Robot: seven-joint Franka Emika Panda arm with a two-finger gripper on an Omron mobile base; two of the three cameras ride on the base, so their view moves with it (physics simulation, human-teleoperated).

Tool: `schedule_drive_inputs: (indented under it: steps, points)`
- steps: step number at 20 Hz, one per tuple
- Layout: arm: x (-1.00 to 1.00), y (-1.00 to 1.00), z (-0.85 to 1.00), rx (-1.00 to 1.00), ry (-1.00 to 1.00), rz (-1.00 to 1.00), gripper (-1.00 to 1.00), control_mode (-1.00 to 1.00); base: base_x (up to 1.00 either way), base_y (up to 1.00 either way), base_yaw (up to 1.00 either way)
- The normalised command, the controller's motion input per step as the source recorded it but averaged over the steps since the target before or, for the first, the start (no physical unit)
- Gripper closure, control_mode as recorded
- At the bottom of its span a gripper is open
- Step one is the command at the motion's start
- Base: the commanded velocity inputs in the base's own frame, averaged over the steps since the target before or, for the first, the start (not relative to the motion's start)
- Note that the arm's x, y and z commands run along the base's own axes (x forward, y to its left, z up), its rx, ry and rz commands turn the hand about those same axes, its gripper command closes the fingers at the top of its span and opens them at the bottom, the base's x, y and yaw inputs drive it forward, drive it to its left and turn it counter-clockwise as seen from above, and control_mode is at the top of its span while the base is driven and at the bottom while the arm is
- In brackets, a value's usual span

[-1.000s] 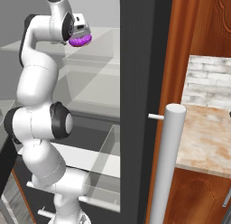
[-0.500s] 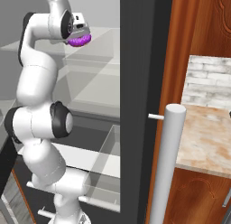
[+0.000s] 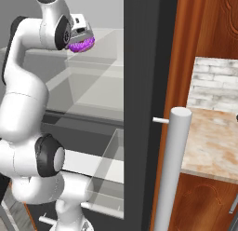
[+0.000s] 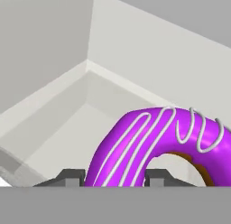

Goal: Take the donuts from the fridge and place them on the empty tray on the dining counter.

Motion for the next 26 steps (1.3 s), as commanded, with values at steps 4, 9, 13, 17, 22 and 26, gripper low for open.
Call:
schedule_drive_inputs:
  steps: [4, 9, 13, 17, 22, 26]
  points:
    - [-1.00, -0.03, -0.04, 0.00, -0.08, 0.03, 1.00, -1.00, 0.00, 0.00, 0.00]
    - [-0.88, 0.00, -0.07, 0.00, -0.01, 0.03, 1.00, -1.00, 0.00, 0.00, 0.00]
    - [-0.75, 0.02, -0.09, 0.00, 0.00, 0.04, 1.00, -1.00, 0.00, 0.00, 0.00]
    - [-0.75, 0.00, -0.12, 0.00, -0.10, 0.02, 1.00, -1.00, 0.00, 0.00, 0.00]
    - [-0.58, 0.00, -0.17, 0.00, -0.02, 0.00, 1.00, -1.00, 0.00, 0.00, 0.00]
    - [-0.41, 0.00, -0.15, 0.00, -0.02, 0.00, 1.00, -1.00, 0.00, 0.00, 0.00]
